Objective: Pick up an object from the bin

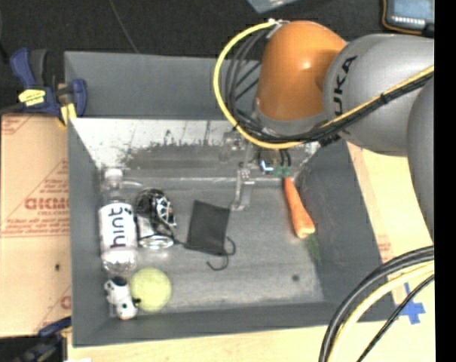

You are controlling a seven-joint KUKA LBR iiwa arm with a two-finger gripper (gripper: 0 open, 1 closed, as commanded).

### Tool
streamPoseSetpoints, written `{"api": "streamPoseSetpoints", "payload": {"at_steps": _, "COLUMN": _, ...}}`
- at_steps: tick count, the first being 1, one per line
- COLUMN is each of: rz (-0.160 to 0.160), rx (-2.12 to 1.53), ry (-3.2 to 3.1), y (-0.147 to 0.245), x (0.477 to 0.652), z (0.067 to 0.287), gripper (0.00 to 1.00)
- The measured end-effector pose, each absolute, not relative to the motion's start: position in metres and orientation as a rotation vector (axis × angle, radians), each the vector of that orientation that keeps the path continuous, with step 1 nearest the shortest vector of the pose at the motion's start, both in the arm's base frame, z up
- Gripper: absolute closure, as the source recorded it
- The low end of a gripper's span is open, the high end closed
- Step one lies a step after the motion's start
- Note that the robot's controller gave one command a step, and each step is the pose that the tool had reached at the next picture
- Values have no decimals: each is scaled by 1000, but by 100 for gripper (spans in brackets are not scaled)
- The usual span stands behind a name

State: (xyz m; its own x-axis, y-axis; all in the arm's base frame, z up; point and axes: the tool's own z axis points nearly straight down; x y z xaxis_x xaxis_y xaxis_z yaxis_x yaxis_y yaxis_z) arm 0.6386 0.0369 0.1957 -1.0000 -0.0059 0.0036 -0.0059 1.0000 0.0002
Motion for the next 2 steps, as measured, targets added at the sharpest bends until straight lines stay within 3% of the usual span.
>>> {"api": "streamPoseSetpoints", "payload": {"at_steps": 1, "rz": -1, "rx": 9, "ry": -3146, "y": 37, "x": 640, "z": 201, "gripper": 0}}
{"api": "streamPoseSetpoints", "payload": {"at_steps": 2, "rz": 1, "rx": 55, "ry": -3149, "y": 32, "x": 634, "z": 146, "gripper": 0}}
